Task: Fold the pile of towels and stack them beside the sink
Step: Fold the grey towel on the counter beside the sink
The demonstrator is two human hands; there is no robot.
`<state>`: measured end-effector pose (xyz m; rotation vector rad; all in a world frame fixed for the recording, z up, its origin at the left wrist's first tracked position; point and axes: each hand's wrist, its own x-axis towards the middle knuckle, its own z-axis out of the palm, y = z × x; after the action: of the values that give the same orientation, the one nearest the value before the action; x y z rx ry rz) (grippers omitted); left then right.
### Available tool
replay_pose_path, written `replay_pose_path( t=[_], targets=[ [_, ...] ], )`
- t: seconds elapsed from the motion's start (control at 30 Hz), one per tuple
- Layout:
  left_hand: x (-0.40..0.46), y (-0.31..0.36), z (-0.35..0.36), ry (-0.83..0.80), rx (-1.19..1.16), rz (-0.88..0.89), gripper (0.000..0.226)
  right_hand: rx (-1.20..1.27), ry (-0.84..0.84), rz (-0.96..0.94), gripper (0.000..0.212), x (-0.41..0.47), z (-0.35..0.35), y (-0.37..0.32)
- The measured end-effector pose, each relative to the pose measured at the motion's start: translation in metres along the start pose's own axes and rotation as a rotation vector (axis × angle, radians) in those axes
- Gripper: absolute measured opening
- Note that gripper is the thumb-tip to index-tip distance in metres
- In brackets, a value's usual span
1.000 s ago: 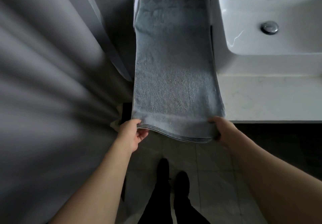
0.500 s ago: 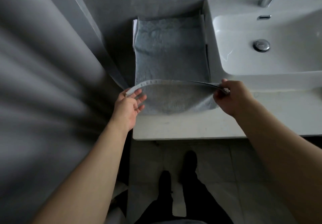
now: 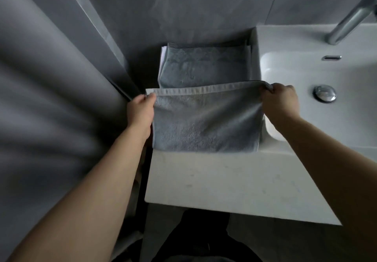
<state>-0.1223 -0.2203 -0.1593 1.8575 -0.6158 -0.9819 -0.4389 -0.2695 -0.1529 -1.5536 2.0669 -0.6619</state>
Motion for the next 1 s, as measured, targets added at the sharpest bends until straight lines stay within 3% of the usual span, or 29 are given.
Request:
replay_pose_path(
  t=[0.1, 0.33, 0.6, 0.77, 0.9, 1.0],
  targets=[
    [0.035, 0.016, 0.015, 0.046, 0.003, 0.026, 0.022, -0.162, 0.001, -0.129, 0.02, 0.038, 0.0, -0.014],
    [0.125, 0.049, 0.059, -0.034, -0.062, 0.067, 0.024, -0.732, -0.035, -0.531, 0.016, 0.124, 0.003, -0.049],
    [0.224, 0.06, 0.109, -0.021, 0.091, 0.08, 0.031, -1.181, -0.078, -0.52, 0.023, 0.217, 0.029, -0.082],
    [0.268, 0.051, 0.134, 0.002, 0.293, 0.168, 0.05, -1.416, -0.274, -0.42, 0.018, 0.252, 0.063, -0.098],
    [0.283, 0.042, 0.148, 0.094, 0.399, 0.187, 0.046, -1.369, -0.357, -0.38, 0.021, 0.273, 0.081, -0.095],
    [0.285, 0.04, 0.159, 0.172, 0.441, 0.23, 0.034, -1.523, -0.358, -0.357, 0.028, 0.281, 0.097, -0.096]
  ],
)
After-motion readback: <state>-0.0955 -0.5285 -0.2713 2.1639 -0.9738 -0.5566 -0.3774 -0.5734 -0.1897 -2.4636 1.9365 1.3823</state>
